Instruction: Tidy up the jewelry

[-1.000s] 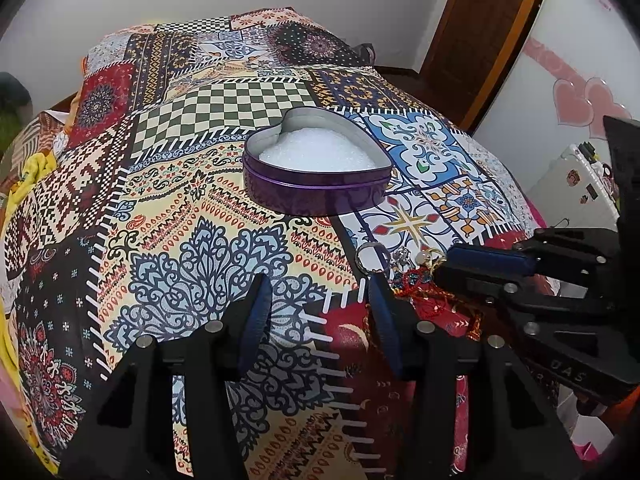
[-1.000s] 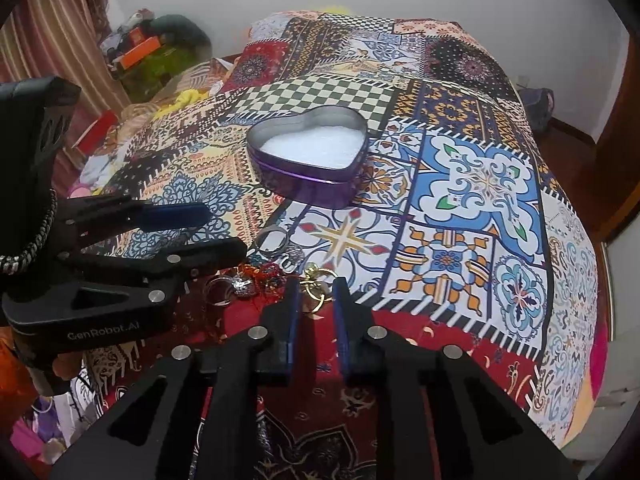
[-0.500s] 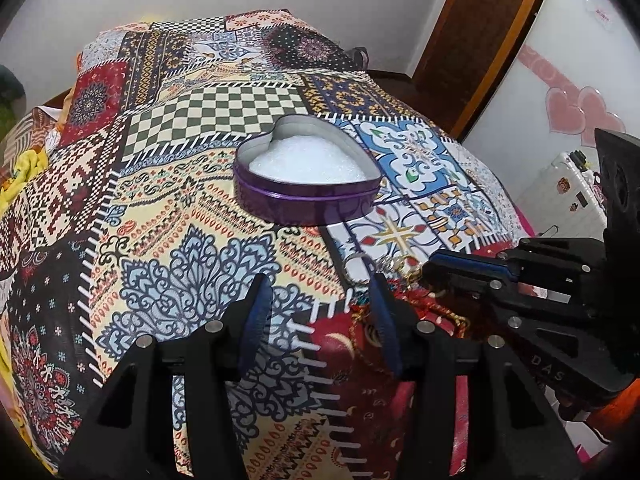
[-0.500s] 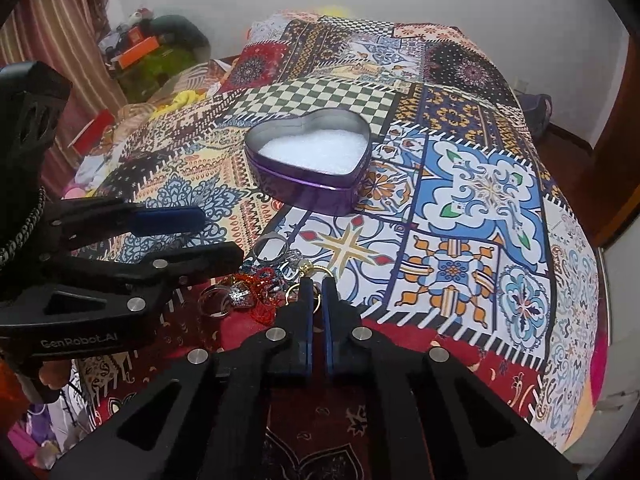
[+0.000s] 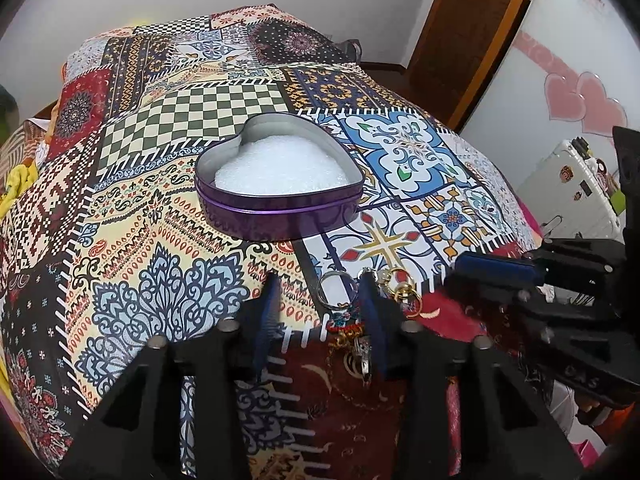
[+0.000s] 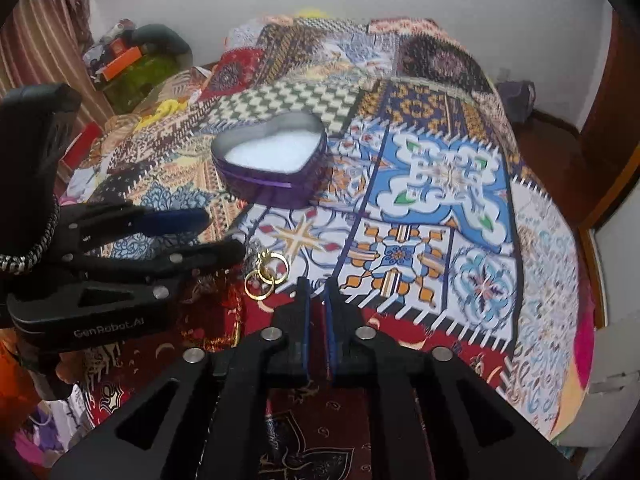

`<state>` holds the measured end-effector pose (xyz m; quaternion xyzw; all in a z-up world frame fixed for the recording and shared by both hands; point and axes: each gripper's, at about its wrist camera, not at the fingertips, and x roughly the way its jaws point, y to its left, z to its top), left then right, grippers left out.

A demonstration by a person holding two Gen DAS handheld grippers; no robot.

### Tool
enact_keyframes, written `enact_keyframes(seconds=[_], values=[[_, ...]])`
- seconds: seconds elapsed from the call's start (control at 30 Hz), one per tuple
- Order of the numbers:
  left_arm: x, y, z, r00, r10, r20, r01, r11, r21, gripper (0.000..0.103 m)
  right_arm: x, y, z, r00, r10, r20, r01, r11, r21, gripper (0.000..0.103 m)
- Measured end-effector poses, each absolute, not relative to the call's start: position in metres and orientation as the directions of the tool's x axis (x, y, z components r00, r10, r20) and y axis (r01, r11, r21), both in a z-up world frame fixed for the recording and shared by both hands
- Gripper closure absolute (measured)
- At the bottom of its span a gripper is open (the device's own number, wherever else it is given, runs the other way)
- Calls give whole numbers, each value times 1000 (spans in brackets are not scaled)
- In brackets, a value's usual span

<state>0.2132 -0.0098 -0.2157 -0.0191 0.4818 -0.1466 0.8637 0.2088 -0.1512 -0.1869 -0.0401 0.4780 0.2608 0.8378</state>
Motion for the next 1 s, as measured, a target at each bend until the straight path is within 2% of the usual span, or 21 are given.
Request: enact_keyframes(seconds=[0.13, 0.27, 0.37, 0.7, 0.9, 0.97, 1.0], values=[[216, -12, -218, 492, -265, -829, 236, 958, -166, 82, 207, -150, -186, 406, 413, -815, -480, 855, 194, 80], [214, -11, -217, 498, -265, -826, 241, 957, -162, 82, 205, -143, -186, 404, 405, -820, -497, 850, 175, 78], [210, -8, -215, 506, -263, -822, 237, 958, -161, 82, 204, -141, -186, 404, 409, -818, -504, 846, 174, 71], [191, 12, -213, 506, -265, -821, 213, 961, -179, 82, 196, -115, -194, 451, 327, -830, -546, 837, 34, 71], [185, 15, -216, 509, -265, -819, 210, 961, -180, 82, 197, -107, -195, 442, 328, -835, -559, 829, 30, 71], [185, 16, -215, 512, -266, -816, 208, 961, -183, 82, 197, -106, -196, 447, 327, -833, -558, 829, 26, 73], [186, 15, -214, 514, -266, -815, 206, 961, -184, 82, 198, -105, -197, 447, 326, -833, -557, 830, 25, 79]])
